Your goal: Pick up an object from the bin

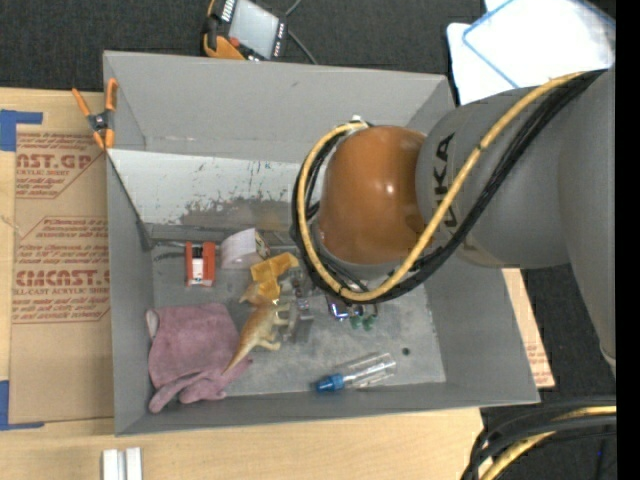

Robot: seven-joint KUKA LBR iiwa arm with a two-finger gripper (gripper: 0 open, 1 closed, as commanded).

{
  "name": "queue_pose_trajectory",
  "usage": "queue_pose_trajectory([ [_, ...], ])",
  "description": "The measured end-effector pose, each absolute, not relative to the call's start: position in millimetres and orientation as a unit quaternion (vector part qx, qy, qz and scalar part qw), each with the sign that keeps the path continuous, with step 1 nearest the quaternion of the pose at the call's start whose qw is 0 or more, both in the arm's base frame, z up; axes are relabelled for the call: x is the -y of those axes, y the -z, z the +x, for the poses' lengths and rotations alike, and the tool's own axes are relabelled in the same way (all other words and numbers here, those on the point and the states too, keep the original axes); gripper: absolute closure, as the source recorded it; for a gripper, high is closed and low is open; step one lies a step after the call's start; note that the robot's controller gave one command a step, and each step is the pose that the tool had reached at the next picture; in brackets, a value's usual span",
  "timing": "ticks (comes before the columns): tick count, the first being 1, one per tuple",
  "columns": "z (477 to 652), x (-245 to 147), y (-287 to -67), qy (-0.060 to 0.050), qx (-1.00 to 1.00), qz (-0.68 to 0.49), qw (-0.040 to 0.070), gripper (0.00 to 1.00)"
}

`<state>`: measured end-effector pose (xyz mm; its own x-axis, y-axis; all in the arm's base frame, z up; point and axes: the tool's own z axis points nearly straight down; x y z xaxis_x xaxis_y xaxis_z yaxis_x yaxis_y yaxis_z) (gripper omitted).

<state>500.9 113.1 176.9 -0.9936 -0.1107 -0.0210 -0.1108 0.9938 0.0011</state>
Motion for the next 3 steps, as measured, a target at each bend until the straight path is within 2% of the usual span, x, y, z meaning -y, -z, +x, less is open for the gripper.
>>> queue_pose_trajectory([
  [1,503.8,-102,-194,0.0,-0.991,-0.135,0.004,1.0],
  [2,502.6,-105,-191,0.0,-0.992,-0.125,0.006,1.0],
  [3,514.8,-47,-110,0.0,-0.971,-0.238,0.004,1.0],
])
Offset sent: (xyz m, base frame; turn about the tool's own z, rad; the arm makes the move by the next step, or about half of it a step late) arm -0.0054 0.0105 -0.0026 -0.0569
